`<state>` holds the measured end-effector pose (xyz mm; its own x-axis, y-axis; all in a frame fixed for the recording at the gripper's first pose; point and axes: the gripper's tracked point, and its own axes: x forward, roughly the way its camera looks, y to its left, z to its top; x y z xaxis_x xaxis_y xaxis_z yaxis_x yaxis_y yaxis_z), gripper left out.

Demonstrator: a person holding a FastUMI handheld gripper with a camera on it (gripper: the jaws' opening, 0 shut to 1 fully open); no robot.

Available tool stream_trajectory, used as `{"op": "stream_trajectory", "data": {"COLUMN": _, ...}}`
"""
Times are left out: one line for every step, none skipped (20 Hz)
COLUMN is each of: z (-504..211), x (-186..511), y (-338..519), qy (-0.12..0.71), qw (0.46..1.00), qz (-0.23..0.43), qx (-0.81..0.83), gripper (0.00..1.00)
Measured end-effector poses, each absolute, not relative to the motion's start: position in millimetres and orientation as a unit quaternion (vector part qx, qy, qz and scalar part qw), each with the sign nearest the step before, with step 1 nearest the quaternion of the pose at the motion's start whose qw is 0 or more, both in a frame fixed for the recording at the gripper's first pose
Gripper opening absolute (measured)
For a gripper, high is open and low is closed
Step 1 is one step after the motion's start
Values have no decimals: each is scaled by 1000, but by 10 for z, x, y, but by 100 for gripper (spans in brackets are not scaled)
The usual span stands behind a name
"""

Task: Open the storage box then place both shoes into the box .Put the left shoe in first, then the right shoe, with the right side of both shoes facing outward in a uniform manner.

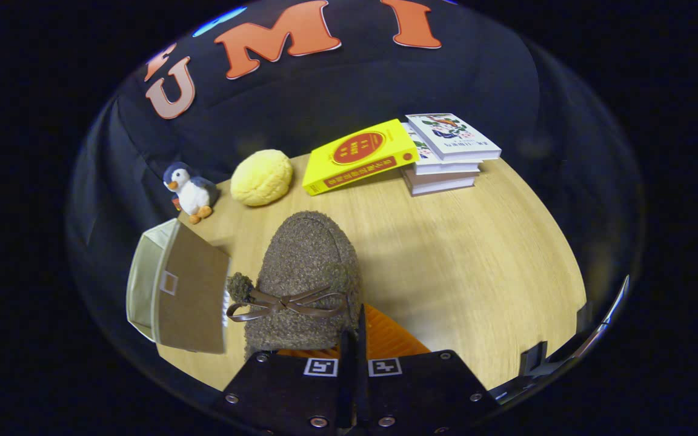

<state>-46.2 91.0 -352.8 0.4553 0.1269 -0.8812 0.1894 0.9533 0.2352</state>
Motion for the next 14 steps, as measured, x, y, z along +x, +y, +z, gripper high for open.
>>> {"op": "stream_trajectory", "data": {"z": -3416, "x": -407, "y": 1090, "qy": 520, "qw": 840, "qz": -10, "qx": 157, "gripper": 4}}
{"op": "stream_trajectory", "data": {"z": -3323, "x": -359, "y": 1280, "qy": 519, "qw": 841, "qz": -1, "qx": 157, "gripper": 4}}
{"op": "stream_trajectory", "data": {"z": -3246, "x": -323, "y": 1461, "qy": 518, "qw": 841, "qz": 6, "qx": 155, "gripper": 4}}
{"op": "stream_trajectory", "data": {"z": -3187, "x": -278, "y": 1660, "qy": 519, "qw": 841, "qz": 14, "qx": 153, "gripper": 4}}
{"op": "stream_trajectory", "data": {"z": -3145, "x": -236, "y": 1870, "qy": 520, "qw": 841, "qz": 22, "qx": 151, "gripper": 4}}
{"op": "stream_trajectory", "data": {"z": -3101, "x": -199, "y": 2092, "qy": 521, "qw": 839, "qz": 32, "qx": 150, "gripper": 4}}
{"op": "stream_trajectory", "data": {"z": -3070, "x": -149, "y": 2302, "qy": 523, "qw": 839, "qz": 40, "qx": 147, "gripper": 4}}
{"op": "stream_trajectory", "data": {"z": -3032, "x": -99, "y": 2511, "qy": 524, "qw": 838, "qz": 50, "qx": 143, "gripper": 4}}
{"op": "stream_trajectory", "data": {"z": -3006, "x": -57, "y": 2707, "qy": 525, "qw": 838, "qz": 57, "qx": 139, "gripper": 4}}
{"op": "stream_trajectory", "data": {"z": -2987, "x": -20, "y": 2892, "qy": 526, "qw": 837, "qz": 65, "qx": 137, "gripper": 4}}
{"op": "stream_trajectory", "data": {"z": -2983, "x": 14, "y": 3070, "qy": 527, "qw": 836, "qz": 71, "qx": 135, "gripper": 4}}
{"op": "stream_trajectory", "data": {"z": -2987, "x": 60, "y": 3228, "qy": 527, "qw": 836, "qz": 75, "qx": 133, "gripper": 4}}
{"op": "stream_trajectory", "data": {"z": -3020, "x": 109, "y": 3357, "qy": 527, "qw": 837, "qz": 77, "qx": 127, "gripper": 4}}
{"op": "stream_trajectory", "data": {"z": -3057, "x": 149, "y": 3473, "qy": 528, "qw": 837, "qz": 79, "qx": 119, "gripper": 4}}
